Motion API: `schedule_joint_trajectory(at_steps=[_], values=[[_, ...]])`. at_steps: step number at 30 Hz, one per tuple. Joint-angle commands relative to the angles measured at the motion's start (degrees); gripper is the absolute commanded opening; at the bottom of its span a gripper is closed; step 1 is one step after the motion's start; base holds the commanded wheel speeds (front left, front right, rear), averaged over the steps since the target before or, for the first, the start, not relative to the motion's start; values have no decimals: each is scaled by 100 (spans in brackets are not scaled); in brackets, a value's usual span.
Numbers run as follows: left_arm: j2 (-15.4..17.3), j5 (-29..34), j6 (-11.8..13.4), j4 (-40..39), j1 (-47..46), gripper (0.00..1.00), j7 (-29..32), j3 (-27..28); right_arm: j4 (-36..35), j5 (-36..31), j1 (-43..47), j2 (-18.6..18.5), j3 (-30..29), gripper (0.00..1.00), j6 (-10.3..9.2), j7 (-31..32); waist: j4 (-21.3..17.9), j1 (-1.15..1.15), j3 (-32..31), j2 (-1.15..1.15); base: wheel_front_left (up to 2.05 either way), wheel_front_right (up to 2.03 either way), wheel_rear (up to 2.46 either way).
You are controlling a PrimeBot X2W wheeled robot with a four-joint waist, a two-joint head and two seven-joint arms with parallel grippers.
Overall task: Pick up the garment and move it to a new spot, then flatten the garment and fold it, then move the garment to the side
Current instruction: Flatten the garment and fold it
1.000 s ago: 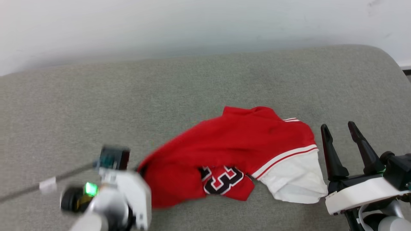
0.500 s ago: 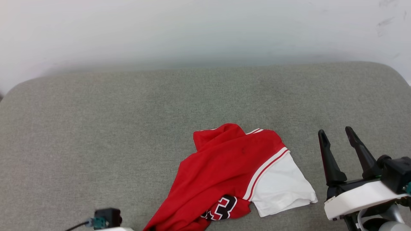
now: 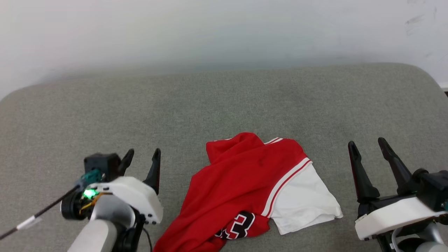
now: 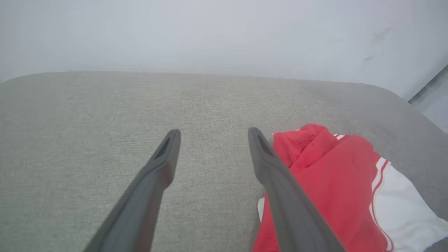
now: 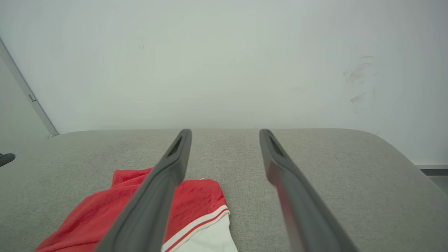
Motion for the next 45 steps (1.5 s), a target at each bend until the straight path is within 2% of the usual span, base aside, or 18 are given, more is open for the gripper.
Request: schedule_joint_trajectory(at_steps=[1, 8, 9, 13, 18, 19, 21, 22, 23, 24, 27, 34, 35, 38, 43, 45], values=[[11, 56, -103, 110, -368, 100, 126, -99, -37, -32, -120, -22, -3, 100, -2, 11, -83, 0, 238, 0, 0, 0, 0], [-108, 155, -649, 858, -1706, 100, 604, -528, -4, -26, -350, -44, -34, 100, -2, -67, -329, 0, 809, 0, 0, 0, 0], [-156, 186, -931, 1278, -2183, 100, 938, -788, 48, 15, -444, -45, -46, 100, -2, -103, -435, 0, 999, 0, 0, 0, 0], [-190, 173, -1332, 1856, -2673, 100, 1646, -1181, 130, 69, -531, -31, -38, 100, -2, -155, -584, 0, 1199, 0, 0, 0, 0], [-213, 31, -1641, 2449, -2945, 100, 2620, -1552, 258, 133, -585, -3, -67, 100, -2, -224, -744, 0, 1347, 0, 0, 0, 0], [-215, -16, -1731, 2645, -2937, 100, 2993, -1731, 305, 168, -573, 7, -89, 100, -2, -255, -779, 0, 1370, 0, 0, 0, 0], [-235, -86, -1804, 2821, -2801, 100, 3341, -1920, 344, 190, -564, 18, -98, 100, -2, -266, -809, 0, 1374, 0, 0, 0, 0], [-244, -119, -1838, 2862, -2761, 81, 3452, -1986, 361, 203, -563, 22, -97, 100, -2, -276, -820, 0, 1373, 0, 0, 0, 0], [-247, -120, -1859, 2881, -2742, 41, 3487, -2033, 379, 220, -567, 26, -97, 100, -2, -284, -829, 0, 1368, 0, 0, 0, 0], [-255, -120, -1853, 2893, -2728, 0, 3488, -2057, 399, 240, -572, 30, -100, 100, -2, -296, -833, 0, 1356, 0, 0, 0, 0], [-269, -95, -1820, 2856, -2736, 0, 3299, -2027, 432, 249, -568, 35, -103, 100, -2, -305, -828, 0, 1317, 0, 0, 0, 0], [-197, 188, -1376, 2577, -3100, 0, 2210, -1638, 481, 268, -486, 47, -131, 100, -2, -252, -718, 0, 1043, 0, 0, 0, 0], [-110, 212, -1229, 2512, -3110, 0, 1995, -1492, 474, 252, -450, 48, -156, 100, -2, -219, -683, 0, 951, 0, 0, 0, 0], [63, 142, -1018, 2339, -2947, 0, 1796, -1252, 445, 232, -385, 50, -202, 100, -2, -189, -629, 0, 829, 0, 0, 0, 0], [493, -150, -596, 1857, -2217, 0, 1784, -773, 373, 239, -312, 51, -241, 100, -2, -166, -555, 0, 742, 0, 0, 0, 0], [552, -324, -398, 1657, -1775, 0, 1784, -612, 352, 273, -260, 52, -262, 100, -2, -186, -513, 0, 740, 0, 0, 0, 0]])
